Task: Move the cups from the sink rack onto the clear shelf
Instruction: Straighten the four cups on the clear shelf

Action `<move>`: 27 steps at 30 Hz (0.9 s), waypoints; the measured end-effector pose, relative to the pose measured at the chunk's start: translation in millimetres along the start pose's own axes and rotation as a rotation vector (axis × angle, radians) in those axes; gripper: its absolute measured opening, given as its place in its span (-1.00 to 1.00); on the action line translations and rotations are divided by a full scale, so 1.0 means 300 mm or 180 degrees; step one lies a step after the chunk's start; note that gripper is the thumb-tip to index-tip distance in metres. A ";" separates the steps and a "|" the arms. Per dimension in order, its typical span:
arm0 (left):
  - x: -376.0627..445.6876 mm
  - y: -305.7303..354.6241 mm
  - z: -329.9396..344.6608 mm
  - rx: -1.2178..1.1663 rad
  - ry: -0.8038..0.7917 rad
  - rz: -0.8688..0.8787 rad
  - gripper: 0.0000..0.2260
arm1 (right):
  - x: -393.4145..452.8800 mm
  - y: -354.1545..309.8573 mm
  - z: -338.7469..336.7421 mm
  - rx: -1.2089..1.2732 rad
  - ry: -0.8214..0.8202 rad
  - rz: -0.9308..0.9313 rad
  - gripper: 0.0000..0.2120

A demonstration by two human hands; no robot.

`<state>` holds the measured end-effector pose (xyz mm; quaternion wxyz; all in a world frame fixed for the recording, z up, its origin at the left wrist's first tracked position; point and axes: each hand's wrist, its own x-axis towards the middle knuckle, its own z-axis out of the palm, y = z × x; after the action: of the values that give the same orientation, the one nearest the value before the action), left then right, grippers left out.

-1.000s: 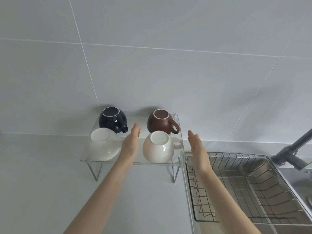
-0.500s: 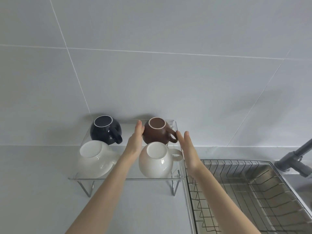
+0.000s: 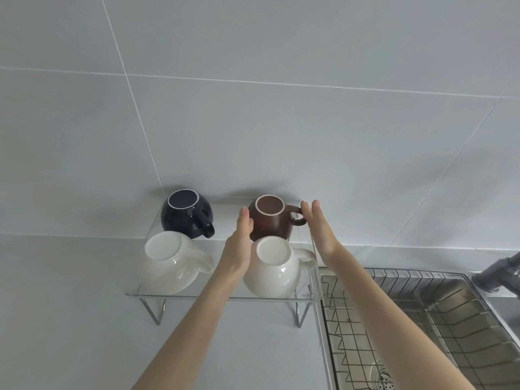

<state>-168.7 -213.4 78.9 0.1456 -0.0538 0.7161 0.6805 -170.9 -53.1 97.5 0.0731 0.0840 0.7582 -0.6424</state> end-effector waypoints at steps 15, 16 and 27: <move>0.058 0.208 -0.420 0.0307 0.0925 0.0694 -0.53 | -0.124 -0.135 0.296 0.0550 -0.0461 -0.0146 -0.34; 0.070 0.210 -0.452 0.0451 0.0901 0.0576 -0.49 | -0.127 -0.127 0.343 0.0629 -0.0714 0.0044 -0.25; 0.079 0.139 -0.500 0.0338 0.0192 0.0173 -0.41 | -0.086 -0.083 0.500 0.0574 -0.0816 0.0424 -0.45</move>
<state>-223.2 -356.4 116.9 0.1082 -0.0470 0.7564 0.6434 -150.6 -206.0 102.6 0.2038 0.0577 0.6748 -0.7070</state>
